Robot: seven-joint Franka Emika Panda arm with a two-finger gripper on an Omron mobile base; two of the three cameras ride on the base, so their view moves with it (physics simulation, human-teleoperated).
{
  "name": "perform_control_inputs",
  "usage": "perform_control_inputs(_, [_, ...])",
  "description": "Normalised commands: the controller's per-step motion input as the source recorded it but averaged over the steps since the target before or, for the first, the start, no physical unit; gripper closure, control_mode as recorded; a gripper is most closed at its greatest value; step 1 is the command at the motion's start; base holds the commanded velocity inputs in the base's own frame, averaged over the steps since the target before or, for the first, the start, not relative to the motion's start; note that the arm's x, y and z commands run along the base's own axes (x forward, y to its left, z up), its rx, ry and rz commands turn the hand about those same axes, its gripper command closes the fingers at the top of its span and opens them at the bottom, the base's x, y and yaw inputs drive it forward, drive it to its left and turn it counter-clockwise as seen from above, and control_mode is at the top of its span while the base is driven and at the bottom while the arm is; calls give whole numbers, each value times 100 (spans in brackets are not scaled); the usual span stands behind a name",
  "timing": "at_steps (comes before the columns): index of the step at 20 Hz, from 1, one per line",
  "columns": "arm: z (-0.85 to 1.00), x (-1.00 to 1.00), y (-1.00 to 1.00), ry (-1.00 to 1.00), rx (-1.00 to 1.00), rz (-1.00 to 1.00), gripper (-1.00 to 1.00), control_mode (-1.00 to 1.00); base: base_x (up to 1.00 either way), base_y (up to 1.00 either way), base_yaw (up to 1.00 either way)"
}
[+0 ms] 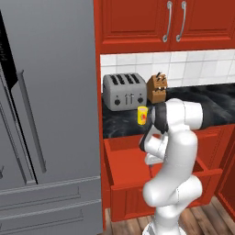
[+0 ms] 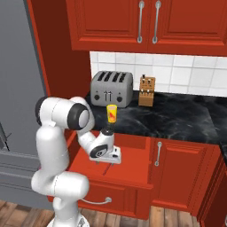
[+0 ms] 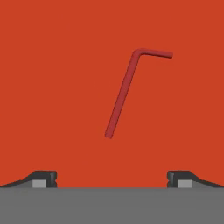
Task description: Pick up the straw from the left drawer and put it inside the smoothie cup.
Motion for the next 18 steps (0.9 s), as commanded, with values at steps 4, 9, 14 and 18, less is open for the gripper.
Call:
perform_control_inputs(4, [-30, 26, 0, 0, 0, -1, -100, -100, 0, 0, 0])
perform_control_inputs(9, [-27, 26, 0, 0, 0, 0, -100, -100, 0, 0, 0])
perform_control_inputs(14, [-26, 29, 0, 0, 0, 0, -100, -100, 0, 0, 0])
perform_control_inputs(18, [-23, 29, 0, 0, 0, 0, -100, -100, 0, 0, 0])
